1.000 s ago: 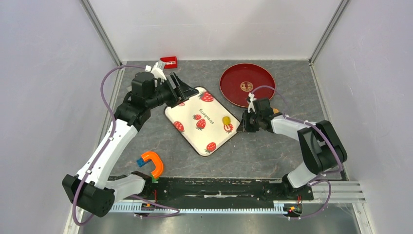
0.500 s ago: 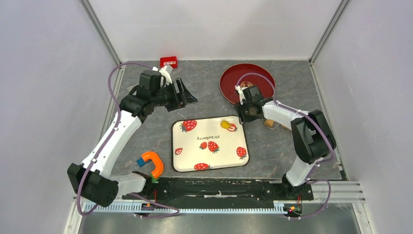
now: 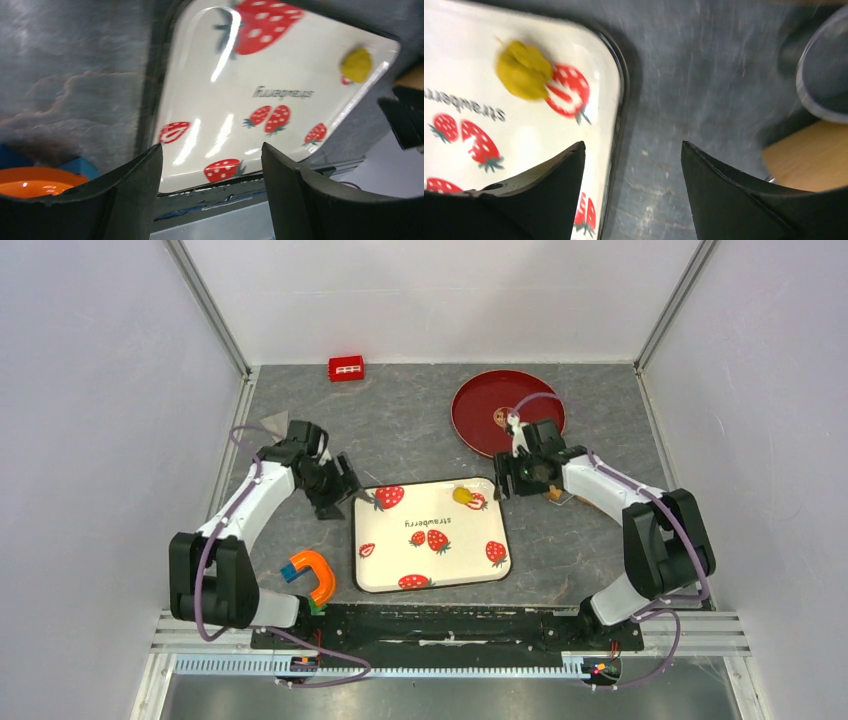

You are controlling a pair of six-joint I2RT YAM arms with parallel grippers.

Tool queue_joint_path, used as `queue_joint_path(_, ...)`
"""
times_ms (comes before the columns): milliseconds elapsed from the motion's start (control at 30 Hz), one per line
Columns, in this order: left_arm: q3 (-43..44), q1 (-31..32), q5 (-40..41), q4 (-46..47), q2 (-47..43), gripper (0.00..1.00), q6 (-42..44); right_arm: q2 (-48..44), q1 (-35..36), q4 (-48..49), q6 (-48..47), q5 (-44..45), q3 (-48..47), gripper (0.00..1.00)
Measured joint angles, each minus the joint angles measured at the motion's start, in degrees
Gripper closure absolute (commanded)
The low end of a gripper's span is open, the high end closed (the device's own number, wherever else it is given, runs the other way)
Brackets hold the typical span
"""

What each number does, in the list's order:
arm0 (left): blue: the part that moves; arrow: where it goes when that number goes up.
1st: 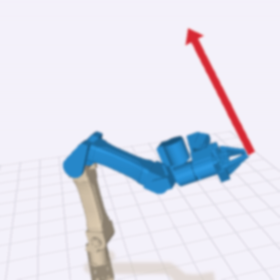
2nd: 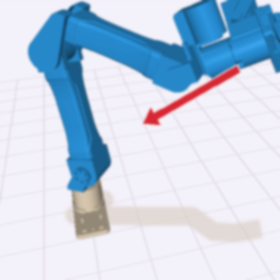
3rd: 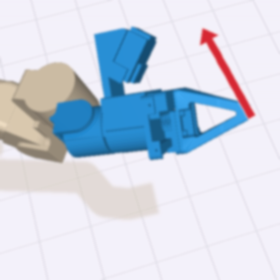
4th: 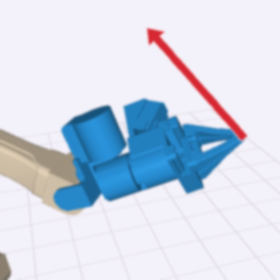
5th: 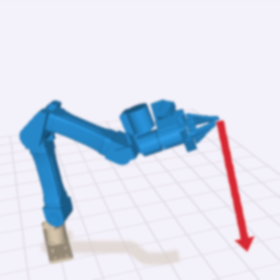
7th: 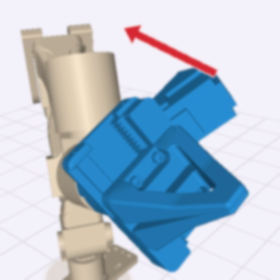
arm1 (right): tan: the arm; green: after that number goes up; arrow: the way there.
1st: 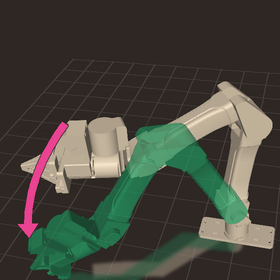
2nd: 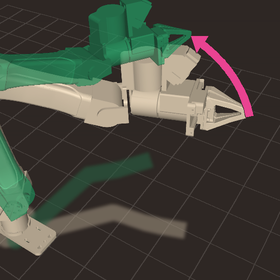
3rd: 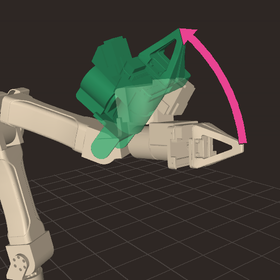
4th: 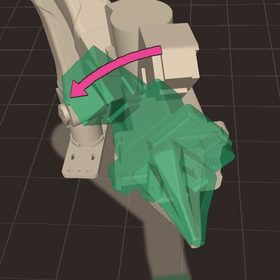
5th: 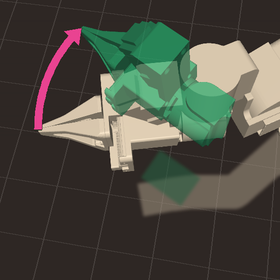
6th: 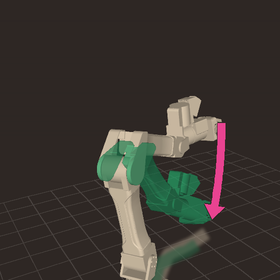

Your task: Roll out the dumpling wrappers from the dough

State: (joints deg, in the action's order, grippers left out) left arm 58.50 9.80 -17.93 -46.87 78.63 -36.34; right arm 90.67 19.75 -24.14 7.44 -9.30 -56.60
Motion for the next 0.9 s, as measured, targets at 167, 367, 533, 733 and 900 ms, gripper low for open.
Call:
queue_joint_path(167, -8.74, -5.77, -0.09, -1.49, 2.71, 0.27, 0.00, -1.90, -2.29, 0.42, 2.25, -6.43, 10.14, 0.30)
queue_joint_path(367, -11.98, -5.86, -2.16, 0.87, 7.67, 0.37, -0.02, -4.28, -2.23, 5.81, 6.12, -14.86, 14.69, 0.33)
queue_joint_path(533, -12.44, -5.86, -4.72, 4.72, 12.48, 0.50, -0.04, -1.92, -2.25, 7.15, 7.50, -18.97, 13.84, 0.37)
queue_joint_path(733, -9.81, -5.97, -6.38, 5.46, 15.89, 0.56, -0.07, 2.86, -2.47, 5.81, 8.09, -20.46, 8.85, 0.38)
queue_joint_path(900, -4.61, -6.14, -6.19, 6.86, 20.02, 0.57, -0.09, 6.69, -2.91, 4.96, 8.00, -18.27, 3.74, 0.37)
